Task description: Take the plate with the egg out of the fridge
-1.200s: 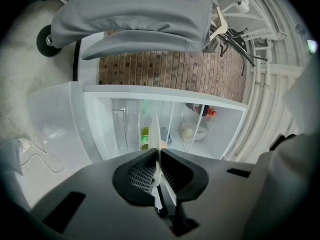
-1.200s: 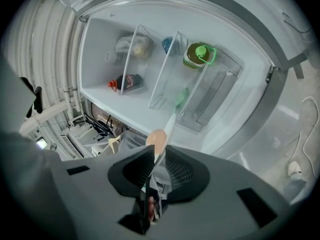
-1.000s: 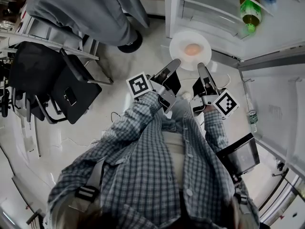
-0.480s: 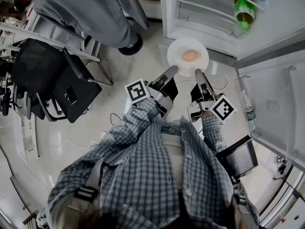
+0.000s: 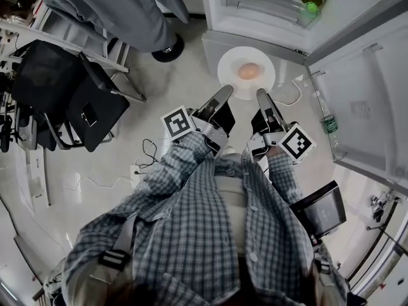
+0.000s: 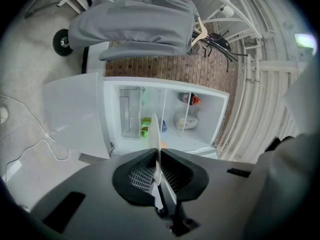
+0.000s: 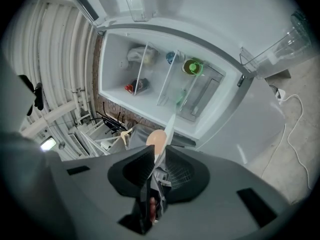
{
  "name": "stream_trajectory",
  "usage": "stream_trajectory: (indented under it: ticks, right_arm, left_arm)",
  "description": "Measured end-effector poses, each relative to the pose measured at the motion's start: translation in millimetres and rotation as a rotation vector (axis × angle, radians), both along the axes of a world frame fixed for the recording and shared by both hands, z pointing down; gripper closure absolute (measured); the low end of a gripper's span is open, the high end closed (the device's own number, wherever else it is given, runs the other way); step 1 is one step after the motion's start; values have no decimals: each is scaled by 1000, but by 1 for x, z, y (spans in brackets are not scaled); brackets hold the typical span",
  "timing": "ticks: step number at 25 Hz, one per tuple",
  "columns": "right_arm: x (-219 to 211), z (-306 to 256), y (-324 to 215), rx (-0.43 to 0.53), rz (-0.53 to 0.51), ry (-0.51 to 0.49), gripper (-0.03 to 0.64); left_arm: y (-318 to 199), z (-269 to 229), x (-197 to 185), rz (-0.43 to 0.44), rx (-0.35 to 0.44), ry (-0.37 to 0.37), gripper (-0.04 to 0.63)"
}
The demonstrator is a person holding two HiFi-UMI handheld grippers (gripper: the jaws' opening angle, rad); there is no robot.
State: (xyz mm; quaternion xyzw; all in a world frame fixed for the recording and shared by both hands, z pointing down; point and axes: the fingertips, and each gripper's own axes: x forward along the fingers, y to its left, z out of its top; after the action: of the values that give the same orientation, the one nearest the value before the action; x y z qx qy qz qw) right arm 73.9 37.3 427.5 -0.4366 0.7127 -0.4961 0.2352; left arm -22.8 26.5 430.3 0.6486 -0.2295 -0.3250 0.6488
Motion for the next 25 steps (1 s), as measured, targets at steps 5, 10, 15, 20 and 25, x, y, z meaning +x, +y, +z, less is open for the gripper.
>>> stream_trajectory:
  ticks: [5, 10, 15, 20, 25]
  right_arm:
    - [5, 1, 35, -9, -6, 9, 545]
    - [7, -3, 63, -20, -13, 13, 545]
    - [9, -9, 86, -16, 9, 6, 545]
    - [9, -13, 97, -22, 57, -22, 545]
    - [8, -18, 95, -5, 83, -13, 545]
  left_arm:
    - [36, -1, 4, -10, -9, 5, 560]
    - [66, -3, 6, -26, -23, 10, 560]
    - [85, -9, 8, -11, -22, 1, 560]
    - [93, -16, 10, 13, -25, 5, 560]
    - [89, -19, 8, 29, -10, 4, 560]
